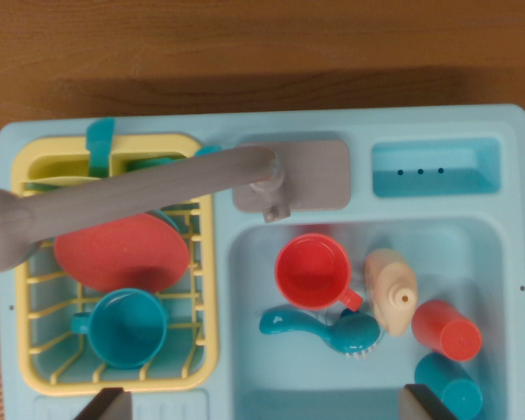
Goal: Pick detergent from the sink
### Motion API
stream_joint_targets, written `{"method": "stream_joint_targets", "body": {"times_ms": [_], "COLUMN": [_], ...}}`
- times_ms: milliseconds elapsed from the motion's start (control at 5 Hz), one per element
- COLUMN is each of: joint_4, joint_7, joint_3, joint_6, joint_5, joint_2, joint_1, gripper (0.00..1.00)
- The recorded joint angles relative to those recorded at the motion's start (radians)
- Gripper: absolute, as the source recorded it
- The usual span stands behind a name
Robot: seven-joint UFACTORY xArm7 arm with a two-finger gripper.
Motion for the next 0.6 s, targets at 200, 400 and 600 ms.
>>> {"method": "stream_joint_targets", "body": {"times_ms": [200, 400, 600], "joint_4": [-0.016, -0.016, -0.037], "joint_7": [-0.012, -0.012, -0.028], "joint_3": [-0.004, -0.004, -0.008], "joint_6": [-0.021, -0.021, -0.049], "joint_5": [0.0026, 0.0026, 0.0060], "joint_2": [0.011, 0.011, 0.025], "joint_1": [-0.0049, -0.0049, -0.0113], "gripper": [0.00, 0.00, 0.00]}}
